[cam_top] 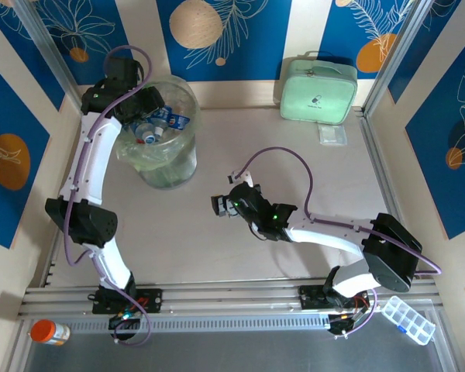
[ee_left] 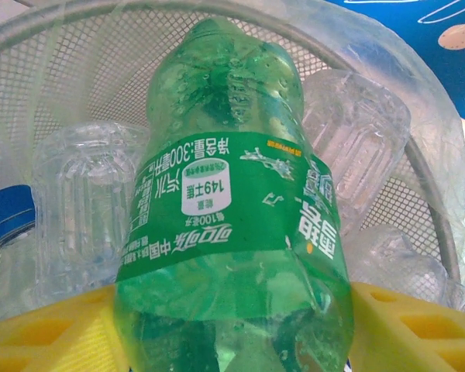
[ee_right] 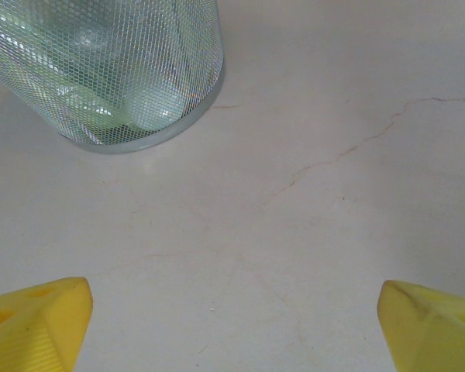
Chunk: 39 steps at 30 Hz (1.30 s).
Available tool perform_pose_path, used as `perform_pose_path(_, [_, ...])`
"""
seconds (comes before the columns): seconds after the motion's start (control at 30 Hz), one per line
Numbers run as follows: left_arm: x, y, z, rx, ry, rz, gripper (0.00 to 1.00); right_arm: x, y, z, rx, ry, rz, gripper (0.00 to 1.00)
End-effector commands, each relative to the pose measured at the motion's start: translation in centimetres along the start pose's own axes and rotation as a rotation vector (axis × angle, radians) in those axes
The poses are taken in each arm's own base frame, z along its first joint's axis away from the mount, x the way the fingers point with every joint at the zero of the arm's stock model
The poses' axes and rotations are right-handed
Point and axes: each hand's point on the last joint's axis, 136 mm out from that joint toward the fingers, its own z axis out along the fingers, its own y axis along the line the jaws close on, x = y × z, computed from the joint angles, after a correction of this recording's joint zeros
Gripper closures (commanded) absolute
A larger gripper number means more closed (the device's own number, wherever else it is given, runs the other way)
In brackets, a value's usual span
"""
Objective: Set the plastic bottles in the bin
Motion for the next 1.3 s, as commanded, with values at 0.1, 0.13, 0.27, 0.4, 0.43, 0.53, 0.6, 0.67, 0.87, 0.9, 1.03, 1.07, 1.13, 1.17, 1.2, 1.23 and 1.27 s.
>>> perform_pose_path(0.1, [1.8,0.7,-1.7,-0.02,0.051,0.013,0.23,-1.1,0.4,0.1,0.014,-0.021,-0.002,0.05])
perform_pose_path(0.13, [1.5,0.7,-2.2,-0.016,0.039,0.018,0.21,-1.1,0.4,0.2,0.015,-0.02,-0.001,0.05])
perform_pose_path(0.27, [-0.4,1.0,-5.0,-0.023,-0.064,0.059,0.1,-0.9,0.5,0.2,0.011,-0.015,0.002,0.05])
perform_pose_path(0.4, [-2.4,0.8,-5.6,-0.034,-0.157,0.119,0.05,-0.8,0.6,0.3,0.007,-0.011,0.002,0.05])
perform_pose_path(0.43, [-2.8,0.4,-5.2,-0.021,-0.169,0.138,0.08,-0.8,0.7,0.3,0.007,-0.01,-0.001,0.05])
perform_pose_path(0.53, [-3.5,-1.0,-3.4,0.018,-0.167,0.172,0.14,-0.9,0.7,0.4,0.009,-0.011,-0.011,0.05])
perform_pose_path(0.6, [-3.9,-1.6,-2.3,0.025,-0.161,0.186,0.2,-1.0,0.6,0.4,0.015,-0.016,-0.015,0.05])
perform_pose_path(0.67, [-4.6,-1.9,-1.6,0.02,-0.17,0.192,0.23,-1.0,0.6,0.5,0.018,-0.018,-0.018,0.05])
perform_pose_path(0.87, [-5.7,-1.7,0.6,-0.014,-0.186,0.195,0.26,-0.9,0.8,0.5,0.01,-0.013,-0.024,0.05])
perform_pose_path(0.9, [-5.9,-1.7,0.9,-0.019,-0.191,0.207,0.26,-0.9,0.7,0.5,0.012,-0.012,-0.026,0.05])
perform_pose_path(1.03, [-5.6,-1.1,2.4,-0.052,-0.165,0.218,0.27,-0.8,0.7,0.6,0.013,-0.011,-0.027,0.05])
perform_pose_path(1.07, [-5.2,-0.9,2.9,-0.057,-0.148,0.214,0.28,-0.9,0.8,0.5,0.01,-0.012,-0.025,0.05])
perform_pose_path(1.13, [-4.1,-0.7,4.0,-0.059,-0.103,0.207,0.32,-0.9,0.9,0.5,0.007,-0.012,-0.025,0.05])
perform_pose_path(1.17, [-3.8,-0.6,4.4,-0.062,-0.087,0.202,0.33,-0.8,0.9,0.6,0.008,-0.01,-0.026,0.05])
perform_pose_path(1.2, [-3.2,-0.4,4.9,-0.066,-0.067,0.195,0.35,-0.8,0.9,0.6,0.006,-0.009,-0.027,0.05])
perform_pose_path(1.23, [-2.8,-0.2,5.2,-0.067,-0.051,0.186,0.36,-0.8,1.0,0.5,0.005,-0.01,-0.028,0.05])
perform_pose_path(1.27, [-2.4,0.0,5.5,-0.069,-0.039,0.177,0.38,-0.9,1.0,0.5,0.006,-0.012,-0.028,0.05])
